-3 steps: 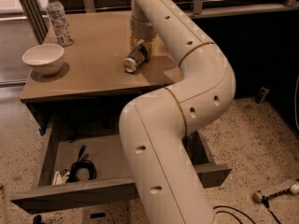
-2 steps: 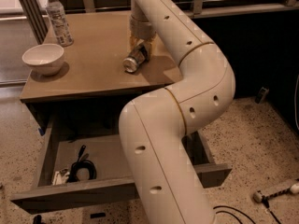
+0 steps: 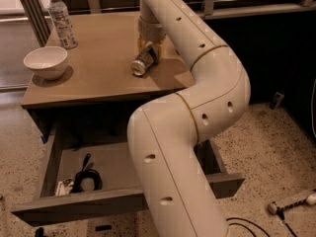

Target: Place redbull can into top drawer

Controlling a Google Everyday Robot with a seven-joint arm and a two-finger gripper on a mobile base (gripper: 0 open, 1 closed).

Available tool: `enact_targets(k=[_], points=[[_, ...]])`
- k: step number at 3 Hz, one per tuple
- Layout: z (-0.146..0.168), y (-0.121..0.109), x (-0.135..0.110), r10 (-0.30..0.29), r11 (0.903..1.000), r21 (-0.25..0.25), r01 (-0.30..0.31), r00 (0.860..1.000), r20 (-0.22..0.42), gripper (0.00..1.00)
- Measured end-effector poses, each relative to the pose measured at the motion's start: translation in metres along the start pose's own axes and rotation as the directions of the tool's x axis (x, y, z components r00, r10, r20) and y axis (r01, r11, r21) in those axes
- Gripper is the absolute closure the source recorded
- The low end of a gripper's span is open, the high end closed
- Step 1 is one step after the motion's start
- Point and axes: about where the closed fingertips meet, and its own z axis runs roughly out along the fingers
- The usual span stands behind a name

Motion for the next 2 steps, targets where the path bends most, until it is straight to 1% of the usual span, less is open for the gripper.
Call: enact_targets(k=[1,2], points=[[-0.003,0.000,0.000,0.034,0.9956,0.086,-0.037,0.999,0.038,1.00],[-0.020,0.000,-0.003,0.078,0.9781,0.186,-0.093,0.993,0.086,1.00]])
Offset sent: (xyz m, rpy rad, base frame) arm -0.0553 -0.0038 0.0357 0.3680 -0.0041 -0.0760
